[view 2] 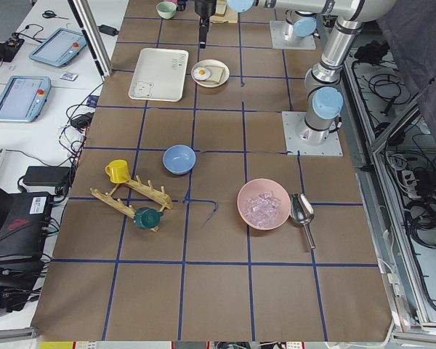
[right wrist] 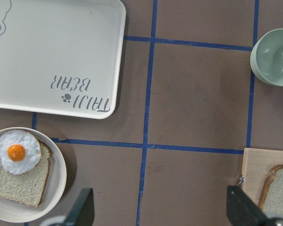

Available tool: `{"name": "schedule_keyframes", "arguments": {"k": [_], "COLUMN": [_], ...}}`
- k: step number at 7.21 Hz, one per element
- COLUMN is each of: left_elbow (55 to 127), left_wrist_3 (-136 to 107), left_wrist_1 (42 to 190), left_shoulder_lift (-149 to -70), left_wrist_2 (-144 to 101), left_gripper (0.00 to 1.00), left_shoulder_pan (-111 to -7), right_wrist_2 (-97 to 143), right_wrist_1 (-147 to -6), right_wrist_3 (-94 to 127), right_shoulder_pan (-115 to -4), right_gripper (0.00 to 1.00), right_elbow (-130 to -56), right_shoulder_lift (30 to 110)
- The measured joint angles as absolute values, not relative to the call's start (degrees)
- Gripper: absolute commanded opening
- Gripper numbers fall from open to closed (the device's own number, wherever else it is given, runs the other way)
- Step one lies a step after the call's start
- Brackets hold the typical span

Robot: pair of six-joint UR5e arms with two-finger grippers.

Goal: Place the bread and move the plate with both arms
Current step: 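Move the right gripper over the bread slice on the cutting board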

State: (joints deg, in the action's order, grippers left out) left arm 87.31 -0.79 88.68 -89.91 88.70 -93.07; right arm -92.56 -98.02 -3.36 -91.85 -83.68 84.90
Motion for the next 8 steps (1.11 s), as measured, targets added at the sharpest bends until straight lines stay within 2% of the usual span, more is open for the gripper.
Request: {"name": "schedule_keyframes", "arguments": {"k": [2,4,6,8], "left_elbow": [87.28,87.32,87.34,87.34], "left_wrist_3": [-0.79,-0.79,-0.79,-0.79], "left_wrist_1": [88.68,88.68,88.66,88.55], "left_shoulder_lift": [-89.94,-89.96,-89.94,-89.99], "left_wrist_2": [88.63,88.67,88.66,88.55], "left_gripper": [1.00,1.00,1.00,1.00], "left_shoulder_pan": [-93.08,-93.08,-93.07,-93.07], "right_wrist_2": [-92.63,-92.67,-94.12,-95.84], "right_wrist_1": [-98.01,-96.99,-100.27,-113.09], "right_wrist_3": [-3.56,-4.28,-9.28,-14.59], "right_shoulder_pan": [-91.43,-86.38,-77.26,-69.25], "right_gripper": [1.00,1.00,1.00,1.00], "right_elbow": [-83.80,-85.72,-92.73,-102.99], "right_shoulder_lift": [84.73,84.38,83.96,82.35]}}
